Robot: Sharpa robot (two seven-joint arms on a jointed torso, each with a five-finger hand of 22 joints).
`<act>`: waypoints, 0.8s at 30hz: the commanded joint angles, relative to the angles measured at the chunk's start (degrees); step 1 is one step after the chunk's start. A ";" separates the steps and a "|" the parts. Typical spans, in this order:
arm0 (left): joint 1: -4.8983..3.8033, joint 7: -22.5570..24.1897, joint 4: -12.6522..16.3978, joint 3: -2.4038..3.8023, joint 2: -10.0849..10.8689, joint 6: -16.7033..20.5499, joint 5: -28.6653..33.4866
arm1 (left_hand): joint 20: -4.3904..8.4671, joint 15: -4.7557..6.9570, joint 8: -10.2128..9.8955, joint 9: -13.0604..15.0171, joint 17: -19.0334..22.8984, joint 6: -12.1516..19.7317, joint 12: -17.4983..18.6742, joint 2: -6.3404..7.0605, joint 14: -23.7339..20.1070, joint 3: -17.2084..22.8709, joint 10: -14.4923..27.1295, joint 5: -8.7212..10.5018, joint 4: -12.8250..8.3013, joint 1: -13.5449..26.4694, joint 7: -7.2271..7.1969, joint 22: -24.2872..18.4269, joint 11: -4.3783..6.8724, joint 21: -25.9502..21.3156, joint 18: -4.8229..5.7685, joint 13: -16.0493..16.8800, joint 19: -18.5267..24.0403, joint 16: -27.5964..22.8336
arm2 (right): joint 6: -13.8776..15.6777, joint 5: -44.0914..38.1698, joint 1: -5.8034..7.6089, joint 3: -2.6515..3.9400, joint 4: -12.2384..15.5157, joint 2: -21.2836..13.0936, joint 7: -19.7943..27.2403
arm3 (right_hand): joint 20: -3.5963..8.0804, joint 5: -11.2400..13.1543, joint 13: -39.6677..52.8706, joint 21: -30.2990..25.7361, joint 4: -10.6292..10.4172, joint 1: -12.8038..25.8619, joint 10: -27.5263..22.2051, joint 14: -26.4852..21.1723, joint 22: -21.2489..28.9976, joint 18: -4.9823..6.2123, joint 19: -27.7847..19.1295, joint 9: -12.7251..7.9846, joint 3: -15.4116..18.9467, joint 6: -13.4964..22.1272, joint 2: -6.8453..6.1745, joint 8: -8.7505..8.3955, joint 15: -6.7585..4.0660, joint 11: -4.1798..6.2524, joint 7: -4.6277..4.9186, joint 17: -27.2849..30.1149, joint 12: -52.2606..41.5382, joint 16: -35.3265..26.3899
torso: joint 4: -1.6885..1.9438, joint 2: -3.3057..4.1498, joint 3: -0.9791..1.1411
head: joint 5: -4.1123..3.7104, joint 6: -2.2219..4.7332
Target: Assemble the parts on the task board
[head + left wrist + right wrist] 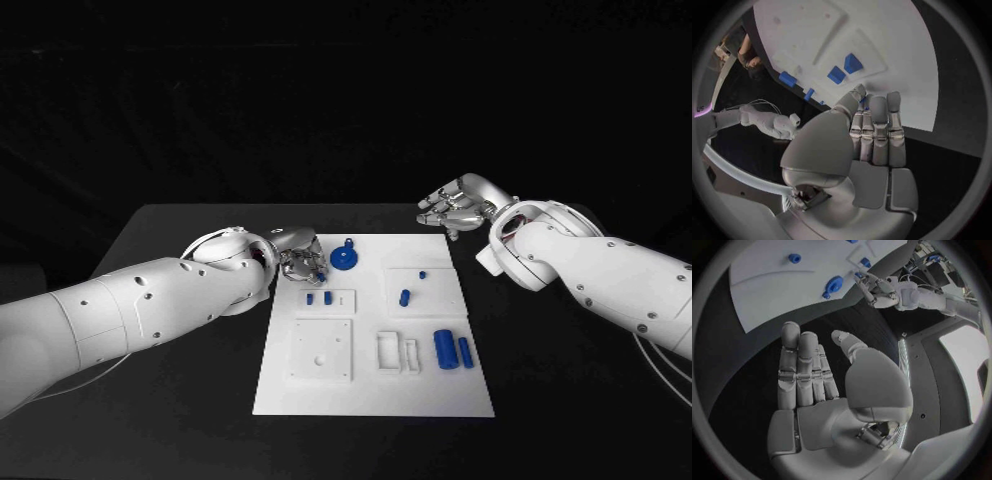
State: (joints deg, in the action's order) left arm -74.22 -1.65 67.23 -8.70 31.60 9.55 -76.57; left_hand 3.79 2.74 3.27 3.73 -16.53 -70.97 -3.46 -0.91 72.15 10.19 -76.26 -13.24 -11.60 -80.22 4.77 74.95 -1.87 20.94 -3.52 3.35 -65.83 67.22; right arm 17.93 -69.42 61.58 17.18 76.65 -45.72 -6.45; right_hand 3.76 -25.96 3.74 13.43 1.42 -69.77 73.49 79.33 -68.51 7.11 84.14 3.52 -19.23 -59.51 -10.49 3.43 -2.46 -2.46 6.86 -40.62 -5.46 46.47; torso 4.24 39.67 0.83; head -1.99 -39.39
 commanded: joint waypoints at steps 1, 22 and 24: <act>0.23 0.25 0.17 -0.42 -0.38 -1.30 -0.67 | -0.15 -0.23 0.33 0.05 0.10 0.02 0.09 -0.24 -0.09 0.03 0.47 0.28 -0.14 -0.16 0.25 1.28 -0.01 0.20 -0.66 0.06 -0.24 0.02 | -0.64 -0.07 0.01 0.03 0.02 0.08 0.54 | -0.20 -0.28 -0.09 0.15 -0.34 0.18 0.09 -0.29 0.13 1.29 1.92 0.09 -0.04 0.21 -0.07 0.13 0.11 -0.38 0.33 0.14 0.35 0.37 | 0.00 0.00 -0.01 | -0.03 -0.06; 0.24 0.76 0.90 -0.97 -0.61 0.10 -1.55 | -0.04 -0.10 0.34 0.05 0.09 -0.46 0.09 -0.29 0.09 0.01 -0.01 0.19 -0.34 -0.15 0.16 1.27 0.16 0.69 -0.67 0.07 -0.24 0.16 | -0.72 -0.07 0.00 0.03 -0.29 0.30 0.60 | -0.20 -0.28 -0.09 0.15 -0.34 0.18 0.09 -0.29 0.13 1.29 1.92 0.09 -0.04 0.21 -0.07 0.13 0.11 -0.38 0.33 0.14 0.35 0.37 | 0.01 0.02 -0.05 | -0.03 -0.36; 0.24 0.75 0.93 -0.97 -0.61 0.30 -1.59 | -0.03 -0.09 0.34 0.06 0.10 -0.51 0.08 -0.31 0.10 0.03 -0.07 0.17 -0.37 -0.16 0.16 1.27 0.18 0.74 -0.69 0.07 -0.25 0.15 | -0.72 -0.07 0.00 0.03 -0.31 0.31 0.61 | -0.20 -0.28 -0.09 0.15 -0.34 0.18 0.09 -0.29 0.13 1.29 1.92 0.09 -0.04 0.21 -0.07 0.13 0.11 -0.38 0.33 0.14 0.35 0.37 | 0.00 0.02 -0.06 | -0.01 -0.37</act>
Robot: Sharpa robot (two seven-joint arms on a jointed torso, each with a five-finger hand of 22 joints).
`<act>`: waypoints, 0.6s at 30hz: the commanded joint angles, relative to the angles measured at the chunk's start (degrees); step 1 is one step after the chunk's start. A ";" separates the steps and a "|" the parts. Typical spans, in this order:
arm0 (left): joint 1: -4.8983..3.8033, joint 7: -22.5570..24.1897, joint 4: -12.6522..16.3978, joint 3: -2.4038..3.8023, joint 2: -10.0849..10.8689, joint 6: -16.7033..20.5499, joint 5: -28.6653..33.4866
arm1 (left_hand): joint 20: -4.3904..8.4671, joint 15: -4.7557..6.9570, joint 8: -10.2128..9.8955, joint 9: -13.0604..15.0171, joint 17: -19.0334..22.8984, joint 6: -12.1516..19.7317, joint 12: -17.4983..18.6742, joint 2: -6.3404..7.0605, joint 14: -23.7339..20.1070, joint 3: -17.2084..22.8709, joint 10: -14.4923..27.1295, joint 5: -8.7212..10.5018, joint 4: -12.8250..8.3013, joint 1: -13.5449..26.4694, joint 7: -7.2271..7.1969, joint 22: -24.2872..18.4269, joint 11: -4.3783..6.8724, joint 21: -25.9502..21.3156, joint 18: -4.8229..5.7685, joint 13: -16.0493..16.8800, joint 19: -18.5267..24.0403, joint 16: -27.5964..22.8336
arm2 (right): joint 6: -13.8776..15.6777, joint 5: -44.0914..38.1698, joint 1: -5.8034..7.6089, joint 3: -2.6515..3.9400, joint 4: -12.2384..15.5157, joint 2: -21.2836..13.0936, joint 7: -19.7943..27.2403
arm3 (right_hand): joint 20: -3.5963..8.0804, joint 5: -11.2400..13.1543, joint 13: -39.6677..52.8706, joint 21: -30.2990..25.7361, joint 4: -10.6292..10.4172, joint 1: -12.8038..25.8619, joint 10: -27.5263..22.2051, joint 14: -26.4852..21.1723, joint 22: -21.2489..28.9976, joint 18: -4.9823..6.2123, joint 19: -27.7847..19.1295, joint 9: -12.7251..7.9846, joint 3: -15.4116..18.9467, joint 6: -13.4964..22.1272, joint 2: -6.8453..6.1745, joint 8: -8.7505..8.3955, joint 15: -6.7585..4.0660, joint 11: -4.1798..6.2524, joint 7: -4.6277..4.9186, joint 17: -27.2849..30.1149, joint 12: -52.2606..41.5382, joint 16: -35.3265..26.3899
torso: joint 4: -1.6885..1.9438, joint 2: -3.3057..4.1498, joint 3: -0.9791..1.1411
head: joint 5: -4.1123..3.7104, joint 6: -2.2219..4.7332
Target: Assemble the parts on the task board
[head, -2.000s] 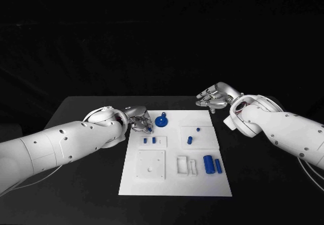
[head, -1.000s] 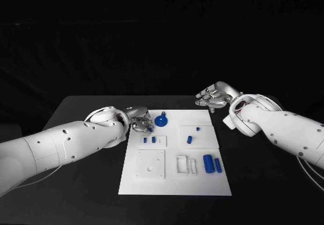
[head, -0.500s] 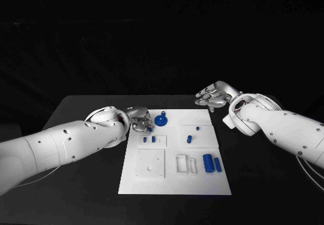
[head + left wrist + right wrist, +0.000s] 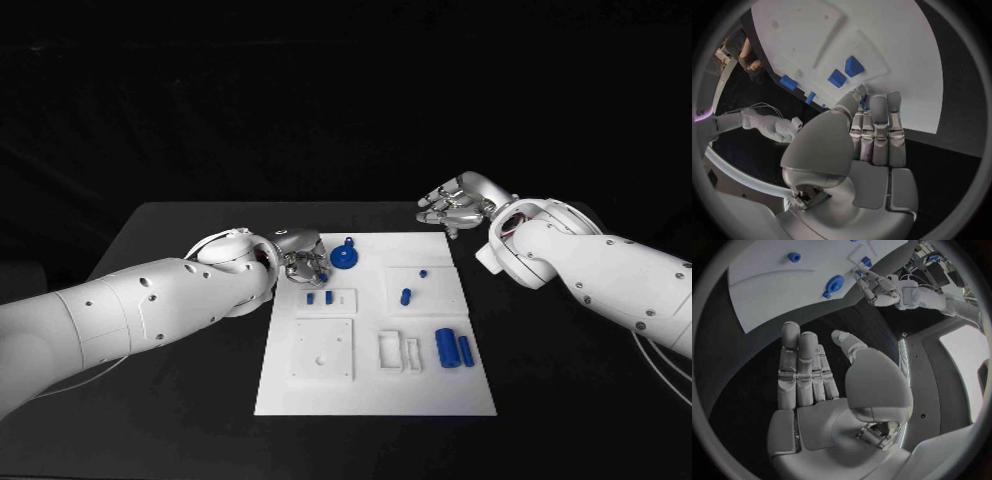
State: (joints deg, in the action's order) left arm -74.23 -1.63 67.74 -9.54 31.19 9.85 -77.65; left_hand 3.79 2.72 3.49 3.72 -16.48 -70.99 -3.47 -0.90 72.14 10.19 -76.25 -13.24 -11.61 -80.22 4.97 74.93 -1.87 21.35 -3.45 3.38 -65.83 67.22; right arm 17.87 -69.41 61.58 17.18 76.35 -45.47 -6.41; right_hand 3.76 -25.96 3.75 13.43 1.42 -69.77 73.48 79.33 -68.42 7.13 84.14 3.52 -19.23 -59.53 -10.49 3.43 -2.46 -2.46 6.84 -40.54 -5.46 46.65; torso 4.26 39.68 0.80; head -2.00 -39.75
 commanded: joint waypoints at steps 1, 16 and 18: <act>0.24 0.71 0.44 -0.13 -0.20 0.09 -0.56 | -0.03 -0.07 0.12 0.08 0.05 -0.49 0.09 -0.32 0.11 0.03 -0.07 0.18 -0.37 -0.16 -0.05 1.28 0.18 0.33 -0.75 0.04 -0.25 0.15 | -0.66 -0.08 0.00 0.03 -0.01 0.05 0.58 | -0.20 -0.28 -0.09 0.15 -0.34 0.18 0.10 -0.29 0.05 1.27 1.92 0.09 -0.04 0.23 -0.07 0.14 0.11 -0.39 0.35 0.06 0.35 0.19 | -0.01 0.01 -0.03 | 0.00 -0.02; 0.22 -4.03 0.04 -0.14 -0.56 -6.54 -2.08 | -0.33 -0.37 0.10 0.03 0.11 0.38 0.09 -0.33 -0.98 -0.28 0.63 1.59 -0.22 -0.19 0.09 1.25 -0.07 0.10 -0.58 0.04 0.50 0.14 | -0.80 -0.07 0.00 0.03 -0.02 0.02 0.55 | -0.20 -0.28 -0.09 0.15 -0.34 0.18 0.10 -0.29 0.05 1.27 1.92 0.09 -0.04 0.23 -0.07 0.14 0.11 -0.39 0.35 0.06 0.35 0.19 | -0.02 -0.02 -0.01 | -0.04 -0.14; 0.22 -4.19 -0.01 -0.15 -0.61 -6.77 -2.17 | -0.35 -0.39 0.10 0.03 0.12 0.39 0.09 -0.33 -1.06 -0.34 0.62 1.67 -0.19 -0.19 0.09 1.25 -0.06 0.06 -0.56 0.04 0.56 0.16 | -0.81 -0.07 -0.01 0.03 -0.04 0.04 0.56 | -0.20 -0.28 -0.09 0.15 -0.34 0.18 0.10 -0.29 0.05 1.27 1.92 0.09 -0.04 0.23 -0.07 0.14 0.11 -0.39 0.35 0.06 0.35 0.19 | -0.04 -0.01 -0.01 | -0.05 -0.15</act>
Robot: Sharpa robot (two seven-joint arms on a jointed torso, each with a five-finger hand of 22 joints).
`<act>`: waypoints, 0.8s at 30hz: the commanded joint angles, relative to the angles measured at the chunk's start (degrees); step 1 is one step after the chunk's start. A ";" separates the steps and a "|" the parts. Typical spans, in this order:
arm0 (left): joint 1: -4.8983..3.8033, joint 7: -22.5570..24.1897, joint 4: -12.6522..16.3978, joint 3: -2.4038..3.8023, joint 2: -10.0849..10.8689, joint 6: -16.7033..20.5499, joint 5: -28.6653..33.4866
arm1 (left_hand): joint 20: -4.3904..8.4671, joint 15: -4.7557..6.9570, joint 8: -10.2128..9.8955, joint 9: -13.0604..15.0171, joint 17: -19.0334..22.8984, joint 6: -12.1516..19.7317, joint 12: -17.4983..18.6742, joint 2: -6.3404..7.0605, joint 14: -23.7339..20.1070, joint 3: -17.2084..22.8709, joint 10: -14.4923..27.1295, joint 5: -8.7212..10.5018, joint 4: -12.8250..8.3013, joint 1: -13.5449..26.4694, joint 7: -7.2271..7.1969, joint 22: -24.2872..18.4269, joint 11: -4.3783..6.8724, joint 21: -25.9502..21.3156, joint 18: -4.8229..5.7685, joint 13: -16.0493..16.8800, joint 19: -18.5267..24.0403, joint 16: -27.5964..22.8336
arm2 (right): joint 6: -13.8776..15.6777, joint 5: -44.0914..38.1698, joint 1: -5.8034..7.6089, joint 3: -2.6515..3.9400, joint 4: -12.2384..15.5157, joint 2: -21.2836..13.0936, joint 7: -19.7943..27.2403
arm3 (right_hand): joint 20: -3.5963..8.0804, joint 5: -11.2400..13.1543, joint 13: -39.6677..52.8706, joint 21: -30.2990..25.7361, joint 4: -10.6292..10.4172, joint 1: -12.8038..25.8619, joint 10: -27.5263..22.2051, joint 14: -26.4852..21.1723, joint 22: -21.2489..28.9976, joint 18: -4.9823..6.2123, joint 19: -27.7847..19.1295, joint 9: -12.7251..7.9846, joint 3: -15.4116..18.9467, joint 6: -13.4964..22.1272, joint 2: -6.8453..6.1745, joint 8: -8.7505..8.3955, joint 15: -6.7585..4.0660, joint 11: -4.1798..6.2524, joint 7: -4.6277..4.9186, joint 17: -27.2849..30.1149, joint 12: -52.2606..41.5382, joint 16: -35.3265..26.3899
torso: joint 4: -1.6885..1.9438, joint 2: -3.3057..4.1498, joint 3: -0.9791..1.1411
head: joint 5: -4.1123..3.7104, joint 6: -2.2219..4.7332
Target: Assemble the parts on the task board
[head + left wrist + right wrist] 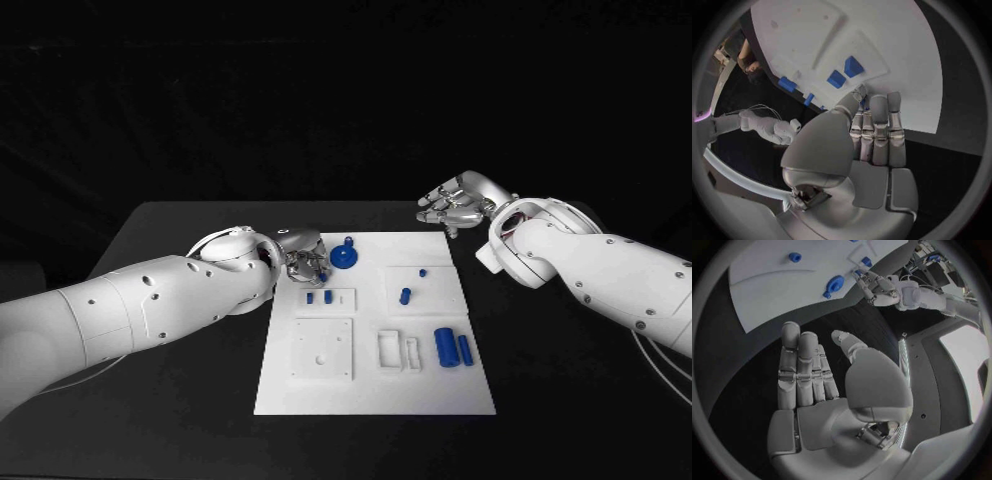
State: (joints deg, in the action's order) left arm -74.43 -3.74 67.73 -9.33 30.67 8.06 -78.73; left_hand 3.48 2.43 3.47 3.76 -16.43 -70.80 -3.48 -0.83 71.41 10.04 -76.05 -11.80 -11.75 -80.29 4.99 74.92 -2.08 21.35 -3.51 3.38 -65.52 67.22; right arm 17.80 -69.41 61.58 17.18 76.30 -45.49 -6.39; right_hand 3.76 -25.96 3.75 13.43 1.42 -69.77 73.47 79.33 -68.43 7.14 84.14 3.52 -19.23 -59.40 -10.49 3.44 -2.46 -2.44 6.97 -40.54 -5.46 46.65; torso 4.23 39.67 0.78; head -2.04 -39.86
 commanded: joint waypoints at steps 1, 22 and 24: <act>0.42 -2.09 -0.02 -0.36 -0.11 -4.95 -1.12 | -0.06 -0.12 0.10 -0.03 0.08 0.35 0.10 -0.39 -0.41 -0.27 0.50 0.27 -0.03 -0.13 0.09 1.26 0.11 0.03 -0.49 0.03 0.27 0.19 | -0.74 -0.07 0.00 0.03 0.01 0.08 0.54 | -0.19 -0.28 -0.09 0.15 -0.34 0.18 0.11 -0.29 0.05 1.26 1.92 0.09 -0.03 0.09 -0.07 0.13 0.11 -0.40 0.22 0.06 0.35 0.19 | -0.02 0.00 0.00 | -0.02 -0.03; 0.42 0.64 -0.38 -0.37 0.44 2.83 0.81 | -0.58 -0.78 -0.12 -0.35 0.51 16.69 0.12 2.28 -0.23 1.57 3.61 0.45 -0.70 -0.10 -0.76 1.25 -1.04 -0.36 -1.00 0.00 -0.32 -0.09 | -2.07 -0.12 -0.03 0.03 0.10 0.17 0.27 | -0.57 -0.16 -0.20 1.03 0.12 0.19 -2.62 0.20 0.44 1.90 2.11 0.09 -0.51 0.47 -0.27 0.13 0.58 -1.32 0.55 0.28 1.55 0.59 | 0.03 -0.01 -0.05 | -0.01 0.13; 0.42 0.59 -0.45 -0.37 0.54 3.09 0.84 | -0.73 -0.96 -0.12 -0.35 0.56 16.79 0.13 2.48 -0.33 1.81 4.42 0.43 -0.60 -0.10 -0.82 1.26 -1.32 -0.41 -1.15 -0.01 -0.30 -0.16 | -2.47 -0.21 -0.03 0.03 0.10 0.18 0.16 | -0.68 0.03 -0.22 1.27 0.51 0.02 -3.28 0.33 0.54 2.12 2.17 0.09 -0.64 0.47 -0.38 0.13 0.67 -1.50 0.62 0.27 1.57 0.76 | 0.02 0.00 -0.04 | 0.02 0.21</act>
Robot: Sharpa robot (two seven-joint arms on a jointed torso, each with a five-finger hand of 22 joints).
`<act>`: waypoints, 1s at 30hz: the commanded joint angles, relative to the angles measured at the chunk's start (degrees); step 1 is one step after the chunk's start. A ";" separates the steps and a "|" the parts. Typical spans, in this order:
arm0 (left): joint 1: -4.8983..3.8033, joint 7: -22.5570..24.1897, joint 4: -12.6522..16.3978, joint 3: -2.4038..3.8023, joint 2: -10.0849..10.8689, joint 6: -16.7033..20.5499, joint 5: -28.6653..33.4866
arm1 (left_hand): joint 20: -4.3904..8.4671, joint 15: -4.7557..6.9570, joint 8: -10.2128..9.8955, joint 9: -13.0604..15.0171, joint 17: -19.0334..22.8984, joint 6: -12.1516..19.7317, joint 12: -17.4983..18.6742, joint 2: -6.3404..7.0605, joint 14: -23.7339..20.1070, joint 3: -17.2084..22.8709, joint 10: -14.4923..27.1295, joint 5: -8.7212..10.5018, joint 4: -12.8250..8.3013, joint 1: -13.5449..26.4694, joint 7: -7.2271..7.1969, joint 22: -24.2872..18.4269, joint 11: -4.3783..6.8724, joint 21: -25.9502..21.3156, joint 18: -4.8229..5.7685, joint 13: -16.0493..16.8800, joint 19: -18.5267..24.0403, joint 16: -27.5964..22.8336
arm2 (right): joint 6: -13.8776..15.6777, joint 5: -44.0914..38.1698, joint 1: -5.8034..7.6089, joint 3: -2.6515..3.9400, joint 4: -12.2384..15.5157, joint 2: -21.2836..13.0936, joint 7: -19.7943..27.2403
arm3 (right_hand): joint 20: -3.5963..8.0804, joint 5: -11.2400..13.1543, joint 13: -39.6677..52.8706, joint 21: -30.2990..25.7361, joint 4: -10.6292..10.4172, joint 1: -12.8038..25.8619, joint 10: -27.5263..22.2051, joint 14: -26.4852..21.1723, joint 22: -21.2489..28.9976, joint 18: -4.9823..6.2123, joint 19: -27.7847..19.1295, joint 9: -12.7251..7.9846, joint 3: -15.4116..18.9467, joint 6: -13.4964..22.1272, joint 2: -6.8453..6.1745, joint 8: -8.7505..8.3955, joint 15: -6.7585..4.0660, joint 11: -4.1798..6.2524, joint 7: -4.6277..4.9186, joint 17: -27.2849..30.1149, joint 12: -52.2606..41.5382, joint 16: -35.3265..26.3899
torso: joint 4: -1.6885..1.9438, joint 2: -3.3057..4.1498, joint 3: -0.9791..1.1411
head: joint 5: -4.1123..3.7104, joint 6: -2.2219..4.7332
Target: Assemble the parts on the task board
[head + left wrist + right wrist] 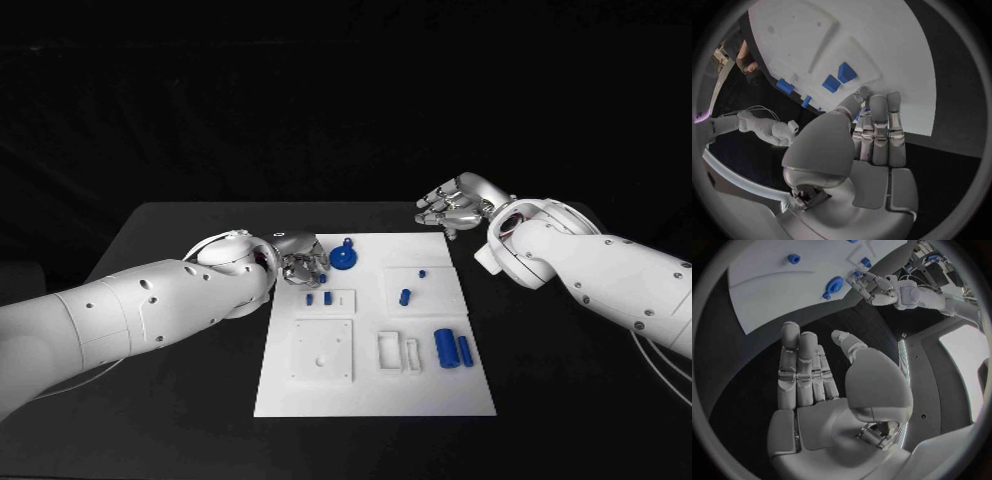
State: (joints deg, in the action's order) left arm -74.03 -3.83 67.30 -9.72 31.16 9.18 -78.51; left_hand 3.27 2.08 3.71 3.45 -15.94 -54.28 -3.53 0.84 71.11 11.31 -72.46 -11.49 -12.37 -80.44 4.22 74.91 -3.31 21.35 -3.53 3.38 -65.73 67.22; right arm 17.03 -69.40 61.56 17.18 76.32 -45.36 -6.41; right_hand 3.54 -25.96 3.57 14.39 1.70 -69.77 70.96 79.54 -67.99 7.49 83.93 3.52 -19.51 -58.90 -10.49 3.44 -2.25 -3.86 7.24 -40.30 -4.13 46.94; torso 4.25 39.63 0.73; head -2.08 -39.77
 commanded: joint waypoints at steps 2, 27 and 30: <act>0.02 0.62 -0.09 0.02 0.17 2.17 0.64 | -0.65 -0.75 -0.36 -0.05 0.12 0.47 0.17 1.00 -0.05 0.76 1.40 0.12 0.08 0.00 0.06 1.29 -0.30 -0.42 -1.29 -0.01 -0.09 -0.21 | -2.29 -0.43 -0.02 0.03 0.06 0.05 0.02 | -0.54 0.24 -0.06 0.82 0.77 -0.13 -1.17 0.34 0.26 2.04 2.43 0.09 -0.55 -0.07 -0.36 0.13 0.50 -0.19 0.39 -0.02 0.22 0.75 | -0.01 0.05 0.01 | 0.05 0.14; -0.82 11.05 1.71 2.39 9.61 8.03 45.91 | -7.79 -7.51 0.02 0.14 12.17 -5.32 0.06 3.56 -8.46 2.54 9.60 3.53 2.69 2.21 3.38 -20.23 -4.15 -17.89 0.22 -0.08 12.76 -47.67 | -15.37 -30.04 -1.87 -0.28 2.61 -0.11 -6.11 | -0.74 13.60 -0.15 5.67 6.50 -1.99 -3.09 1.11 0.53 1.92 2.30 0.18 -4.34 -5.40 -0.63 0.14 0.61 -0.27 -1.51 0.06 0.57 2.14 | 0.05 0.01 -0.13 | -3.03 1.68; -0.87 16.10 2.94 2.49 10.85 6.17 54.29 | -9.07 -8.81 -0.04 0.11 12.04 -4.95 -0.01 2.31 -6.92 0.43 11.40 3.41 2.85 0.96 3.36 -28.85 -3.81 -17.77 -1.33 -0.06 11.05 -59.40 | -16.01 -31.58 -2.40 -0.52 2.88 0.05 -6.71 | -0.75 14.30 -0.15 5.49 6.26 -2.25 -3.53 1.12 0.89 1.84 2.31 0.17 -3.35 -4.99 -0.67 0.14 0.63 -0.36 -1.47 0.26 0.57 2.15 | 0.02 0.04 -0.10 | -2.80 1.79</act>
State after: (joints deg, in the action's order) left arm -74.77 4.39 69.60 -7.31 41.85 16.68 -39.72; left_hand -5.77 -6.69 3.71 3.58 -3.85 -59.39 -3.66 3.38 63.71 12.07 -61.38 -8.16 -9.59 -79.20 7.52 47.31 -7.12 3.63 -4.24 3.38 -54.30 9.41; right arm 4.34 -95.36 59.34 16.71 79.02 -45.40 -11.02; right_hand 3.15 -11.77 3.47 20.20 7.89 -71.81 67.73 80.56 -67.15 8.74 83.93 3.72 -23.13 -64.30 -10.87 3.43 -1.84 -4.27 5.76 -40.08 -3.89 48.87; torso 4.32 39.59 0.65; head -4.99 -38.10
